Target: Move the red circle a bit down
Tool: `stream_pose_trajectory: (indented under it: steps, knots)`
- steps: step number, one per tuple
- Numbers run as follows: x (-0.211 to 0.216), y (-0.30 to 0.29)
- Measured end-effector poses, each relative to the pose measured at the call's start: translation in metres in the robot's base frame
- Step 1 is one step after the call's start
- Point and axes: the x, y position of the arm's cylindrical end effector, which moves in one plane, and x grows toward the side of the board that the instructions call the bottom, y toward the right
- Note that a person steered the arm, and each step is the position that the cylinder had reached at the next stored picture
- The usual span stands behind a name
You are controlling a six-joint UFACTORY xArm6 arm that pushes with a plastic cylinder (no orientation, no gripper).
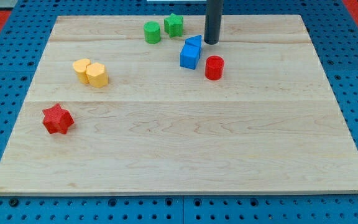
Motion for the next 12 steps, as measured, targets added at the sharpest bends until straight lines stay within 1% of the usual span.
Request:
stream_pose_trajectory:
  steps: [1,2,3,5,6,7,8,9,10,12]
  knots:
    - [0.001,0.01]
    - [0.007,0.037]
    - [0.022,0.037]
    - [0.022,0.025]
    - [0.012,0.017]
    - [0.019,-0.003]
    - [0.021,-0.011]
    - [0.047,-0.011]
    - [0.06,-0.011]
    - [0.07,-0.019]
